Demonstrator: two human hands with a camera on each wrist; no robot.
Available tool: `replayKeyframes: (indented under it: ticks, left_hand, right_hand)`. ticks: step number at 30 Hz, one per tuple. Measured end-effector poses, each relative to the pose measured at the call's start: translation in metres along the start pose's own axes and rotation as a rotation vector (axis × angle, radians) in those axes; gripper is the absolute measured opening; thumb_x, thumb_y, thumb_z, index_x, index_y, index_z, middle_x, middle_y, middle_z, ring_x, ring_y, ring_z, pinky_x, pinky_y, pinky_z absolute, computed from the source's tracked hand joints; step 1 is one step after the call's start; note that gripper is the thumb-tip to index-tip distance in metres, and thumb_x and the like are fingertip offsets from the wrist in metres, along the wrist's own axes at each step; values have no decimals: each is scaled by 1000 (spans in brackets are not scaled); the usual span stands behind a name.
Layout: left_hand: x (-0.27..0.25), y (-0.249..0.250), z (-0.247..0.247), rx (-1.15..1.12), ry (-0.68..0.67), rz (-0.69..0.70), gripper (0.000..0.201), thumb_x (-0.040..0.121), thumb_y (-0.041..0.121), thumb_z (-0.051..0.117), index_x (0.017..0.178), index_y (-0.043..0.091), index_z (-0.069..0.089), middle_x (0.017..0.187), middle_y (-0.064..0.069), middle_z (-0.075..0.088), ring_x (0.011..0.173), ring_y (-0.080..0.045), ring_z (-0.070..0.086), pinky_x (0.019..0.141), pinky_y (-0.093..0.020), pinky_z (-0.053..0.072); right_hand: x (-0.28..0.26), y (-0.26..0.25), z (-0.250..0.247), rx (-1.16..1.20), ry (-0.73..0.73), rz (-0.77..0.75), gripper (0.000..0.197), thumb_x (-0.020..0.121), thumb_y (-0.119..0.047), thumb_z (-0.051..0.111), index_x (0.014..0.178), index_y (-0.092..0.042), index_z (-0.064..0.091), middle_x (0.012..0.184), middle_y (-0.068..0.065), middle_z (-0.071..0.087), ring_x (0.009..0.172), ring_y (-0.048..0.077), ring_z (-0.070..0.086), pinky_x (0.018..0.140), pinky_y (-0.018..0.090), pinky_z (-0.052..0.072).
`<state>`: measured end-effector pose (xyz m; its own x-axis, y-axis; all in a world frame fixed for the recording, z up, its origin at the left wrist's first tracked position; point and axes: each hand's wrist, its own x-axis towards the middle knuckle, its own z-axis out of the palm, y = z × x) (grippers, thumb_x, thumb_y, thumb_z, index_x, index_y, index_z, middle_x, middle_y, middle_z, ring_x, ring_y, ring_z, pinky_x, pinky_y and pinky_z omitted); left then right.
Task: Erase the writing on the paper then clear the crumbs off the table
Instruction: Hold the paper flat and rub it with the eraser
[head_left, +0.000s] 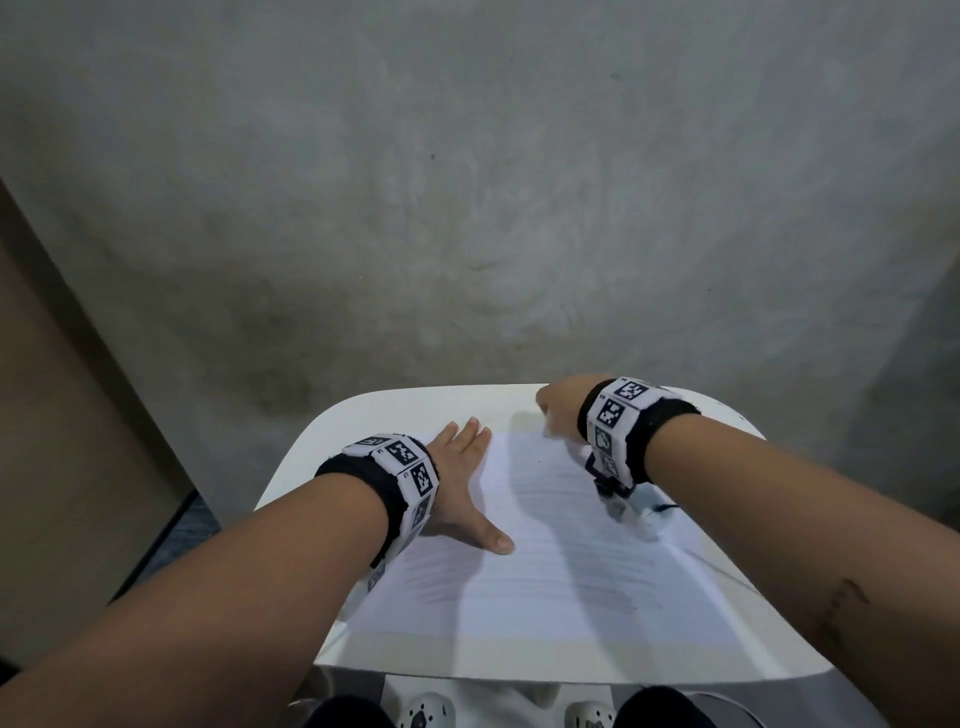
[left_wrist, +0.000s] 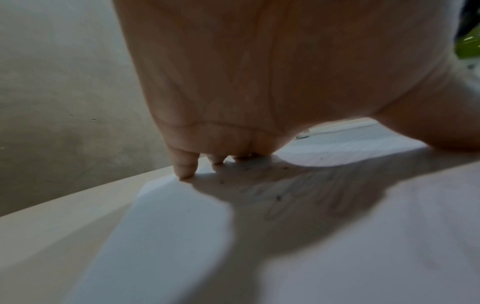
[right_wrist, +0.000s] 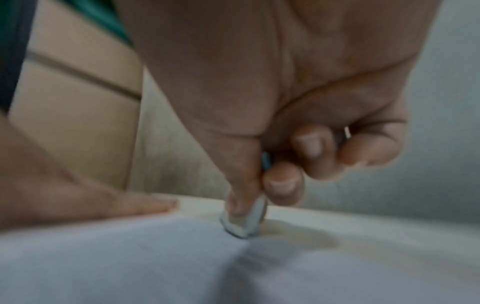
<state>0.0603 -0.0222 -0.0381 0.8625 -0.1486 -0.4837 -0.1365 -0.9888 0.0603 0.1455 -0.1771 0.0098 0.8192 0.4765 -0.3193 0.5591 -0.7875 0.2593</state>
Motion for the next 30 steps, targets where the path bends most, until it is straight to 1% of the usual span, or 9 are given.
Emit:
replayKeyframes:
  ticks: [2,5,9,12,15,19,22,26,30]
  left_hand:
    - [-1,0,1,7,-4,0,137,62,82,63,149,23,-25,156,6,-32,145,-17,-24,117,-45,-3]
    - [0,0,0,23,-4,8,137,62,84,61,149,23,-26,155,6,-32,145,-18,-25,117,-46,-4]
    - [3,-1,1,6,-2,-2,138,61,83,63,149,23,-25,156,6,-32,145,-18,-24,117,-46,-4]
    - [3,-1,1,16,0,4,138,61,83,62,149,22,-25,156,5,-32,145,-18,-24,117,-46,-4]
    - [1,1,0,15,9,3,137,63,82,62,150,21,-24,156,5,-31,145,-19,-23,117,-45,-4]
    - [0,0,1,12,9,0,137,63,82,63,150,22,-24,156,5,-31,145,-18,-23,117,-45,-4]
    - [-1,0,0,13,18,5,137,63,82,62,150,21,-24,156,5,-30,146,-18,-23,117,-45,-3]
    - [-3,1,-1,12,8,5,136,63,83,61,150,22,-24,156,7,-30,146,-16,-23,117,-46,-2]
    - [-9,0,-3,27,17,18,134,64,82,61,150,23,-24,156,9,-30,145,-13,-22,119,-46,0]
  right_hand:
    - [1,-5,4,-77,-35,11,12,84,-22,63,85,-18,52,99,-7,64,86,24,63,78,34,55]
    - [-8,-16,7,28,-71,-105,9,91,-19,55,99,-16,57,95,0,58,91,25,57,75,29,44]
    - [-10,14,8,-2,30,13,7,89,-20,54,85,-19,48,90,0,60,83,25,57,72,29,48]
    - [-21,-7,14,52,-42,-101,1,90,-19,53,90,-20,53,89,-1,59,87,25,57,71,29,43]
    - [-21,13,7,88,-73,-22,8,89,-21,55,85,-16,51,89,1,60,82,23,51,63,27,42]
    - [-19,10,12,13,-39,7,9,87,-17,54,95,-15,58,95,3,63,84,25,60,72,28,48]
    - [-24,3,11,137,-80,-25,6,90,-19,54,95,-15,53,88,1,56,85,24,50,70,27,37]
    - [-21,36,11,252,1,137,5,90,-19,53,87,-15,52,87,4,58,79,24,52,64,27,40]
    - [-21,49,15,818,133,193,11,87,-13,56,79,-18,59,62,0,56,52,16,47,54,24,41]
